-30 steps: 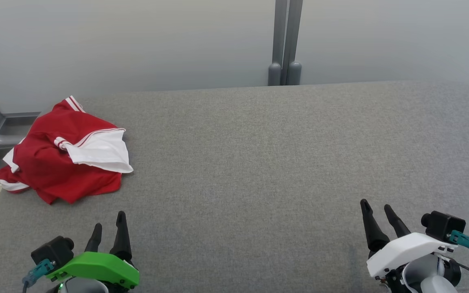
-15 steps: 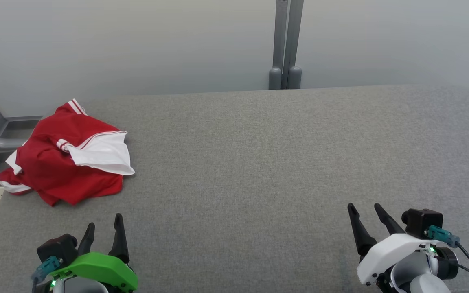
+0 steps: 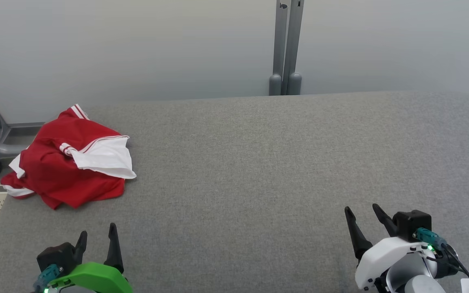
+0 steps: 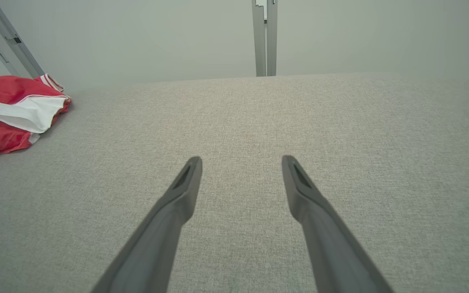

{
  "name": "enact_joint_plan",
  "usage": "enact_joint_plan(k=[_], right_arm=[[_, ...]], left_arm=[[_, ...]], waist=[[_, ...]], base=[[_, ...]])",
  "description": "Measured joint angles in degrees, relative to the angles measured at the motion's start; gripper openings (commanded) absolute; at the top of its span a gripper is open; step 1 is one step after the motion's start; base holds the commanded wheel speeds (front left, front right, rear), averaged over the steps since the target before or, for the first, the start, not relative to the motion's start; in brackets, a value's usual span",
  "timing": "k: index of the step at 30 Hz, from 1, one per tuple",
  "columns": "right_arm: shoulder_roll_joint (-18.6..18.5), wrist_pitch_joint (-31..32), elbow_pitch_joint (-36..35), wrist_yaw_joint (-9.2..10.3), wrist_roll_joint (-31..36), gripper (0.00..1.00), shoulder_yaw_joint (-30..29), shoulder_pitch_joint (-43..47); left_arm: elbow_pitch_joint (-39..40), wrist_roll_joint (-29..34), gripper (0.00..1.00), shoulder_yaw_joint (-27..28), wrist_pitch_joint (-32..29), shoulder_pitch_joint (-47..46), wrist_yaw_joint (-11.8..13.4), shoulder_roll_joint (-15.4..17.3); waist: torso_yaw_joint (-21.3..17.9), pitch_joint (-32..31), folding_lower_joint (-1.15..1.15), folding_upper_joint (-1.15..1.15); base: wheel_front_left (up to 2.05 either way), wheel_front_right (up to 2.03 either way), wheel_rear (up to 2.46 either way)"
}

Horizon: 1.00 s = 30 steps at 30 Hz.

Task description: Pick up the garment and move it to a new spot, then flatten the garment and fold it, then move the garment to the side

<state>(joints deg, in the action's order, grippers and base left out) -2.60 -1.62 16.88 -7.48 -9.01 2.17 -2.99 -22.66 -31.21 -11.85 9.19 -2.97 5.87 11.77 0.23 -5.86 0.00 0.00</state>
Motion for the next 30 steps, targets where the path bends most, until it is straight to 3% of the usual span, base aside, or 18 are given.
enact_joint_plan(k=[30], right_arm=[[-0.15,-2.87,1.62,-0.01,12.34,1.00,0.51,0.29]], left_arm=[[1.93,7.69,1.00,-2.58,0.97,1.49,3.03,1.74]], waist=[[-0.25,-1.60,0.00,0.00]], base=[[0.00,0.00,0.00]])
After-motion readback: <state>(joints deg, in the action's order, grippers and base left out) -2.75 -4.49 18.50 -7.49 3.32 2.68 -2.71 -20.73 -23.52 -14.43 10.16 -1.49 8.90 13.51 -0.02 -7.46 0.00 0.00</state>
